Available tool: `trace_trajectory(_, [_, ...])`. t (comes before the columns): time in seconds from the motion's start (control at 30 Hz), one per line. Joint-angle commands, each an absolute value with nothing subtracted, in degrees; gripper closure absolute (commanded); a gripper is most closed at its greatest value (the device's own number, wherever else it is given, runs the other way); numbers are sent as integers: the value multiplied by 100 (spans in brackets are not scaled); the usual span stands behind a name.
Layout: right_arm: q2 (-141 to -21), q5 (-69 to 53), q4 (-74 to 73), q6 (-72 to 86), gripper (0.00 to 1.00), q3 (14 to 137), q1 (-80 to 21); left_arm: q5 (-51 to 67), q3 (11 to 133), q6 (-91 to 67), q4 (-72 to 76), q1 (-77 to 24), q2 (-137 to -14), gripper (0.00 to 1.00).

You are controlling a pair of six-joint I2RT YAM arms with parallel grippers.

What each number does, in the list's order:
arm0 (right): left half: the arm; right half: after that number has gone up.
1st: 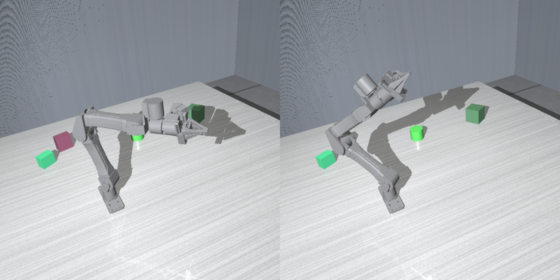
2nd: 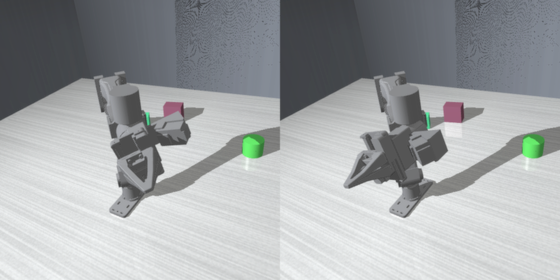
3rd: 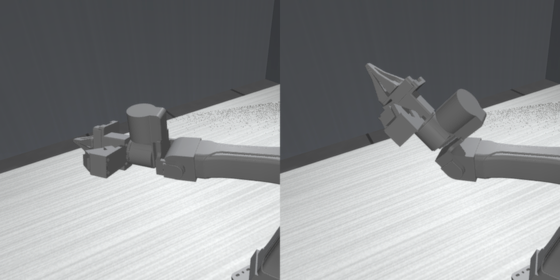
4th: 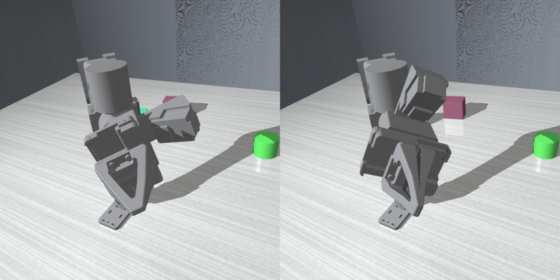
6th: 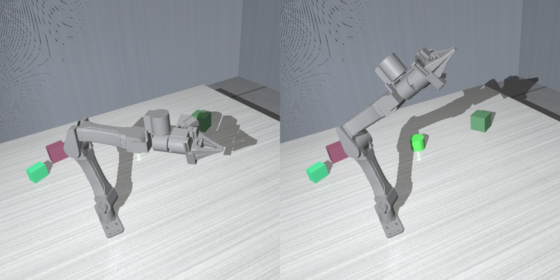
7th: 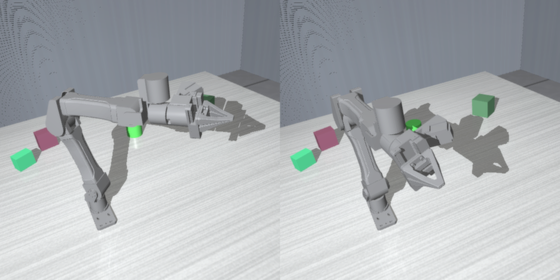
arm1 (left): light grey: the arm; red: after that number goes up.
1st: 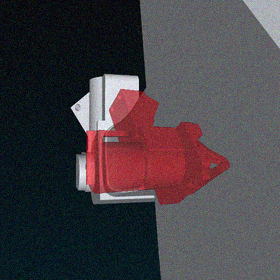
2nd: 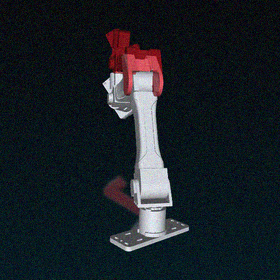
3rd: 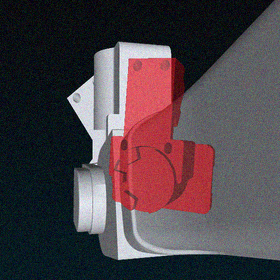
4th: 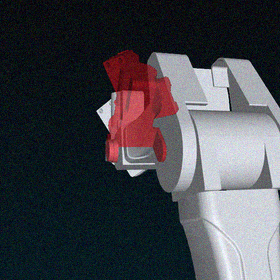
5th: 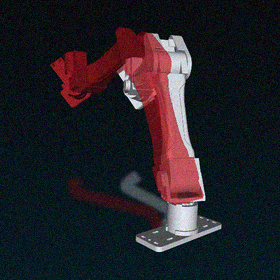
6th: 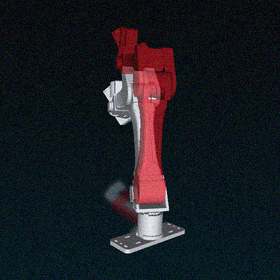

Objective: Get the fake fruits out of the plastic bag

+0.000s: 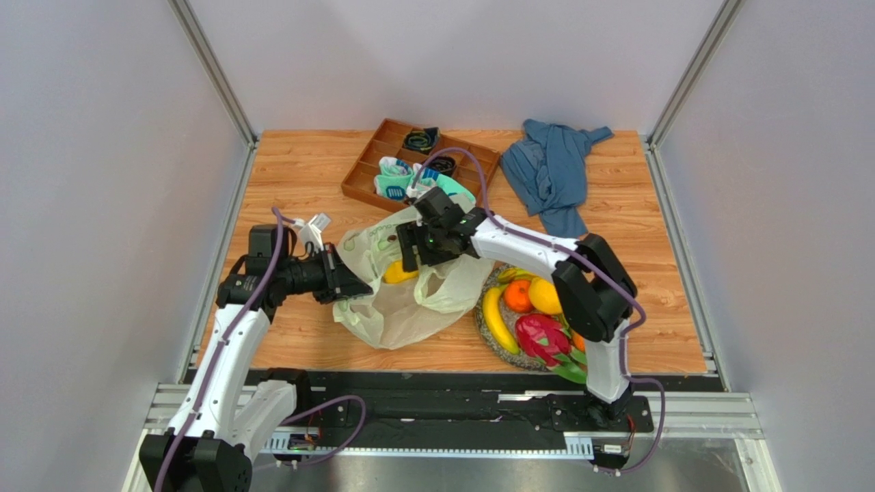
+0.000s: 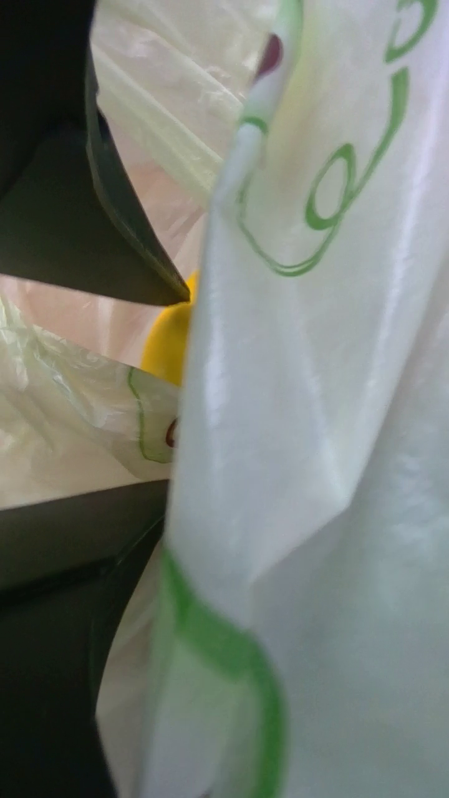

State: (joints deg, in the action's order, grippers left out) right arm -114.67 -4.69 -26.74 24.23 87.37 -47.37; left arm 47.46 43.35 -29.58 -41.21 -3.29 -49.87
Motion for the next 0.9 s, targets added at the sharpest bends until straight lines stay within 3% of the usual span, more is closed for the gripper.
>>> trace_trajectory(0.0, [-10618, -1037, -3067, 1443, 8, 8236, -4588, 4852, 4500, -3041, -3903, -334, -4957, 100])
trace_trajectory(0.03, [-10478, -1063, -3085, 1381, 1, 8209, -4579, 4860, 4483, -3058, -3876, -334, -4974, 100])
trace_trajectory(0.2, [-9924, -1273, -3112, 1170, 0, 8647, -4597, 4869, 4605, -3076, -3797, -325, -5097, 100])
trace_trajectory(0.47, [-10256, -2504, -2989, 1238, 27, 8947, -5097, 4930, 4807, -3111, -3647, -325, -5282, 100])
trace_trajectory(0.57, [-10660, -2716, -2778, 1599, 32, 8956, -5220, 5001, 4878, -3120, -3639, -325, -5309, 100])
trace_trajectory(0.73, [-11240, -2340, -2909, 2223, 29, 9395, -5274, 5229, 5036, -3155, -3516, -325, -5335, 100])
trace_trajectory(0.83, [-11416, -1884, -3119, 2767, 24, 9545, -5186, 5256, 5045, -3182, -3489, -316, -5361, 100])
trace_trajectory(0.87, [-11443, -1733, -3216, 3056, 18, 9554, -5142, 5247, 5045, -3182, -3481, -316, -5361, 100])
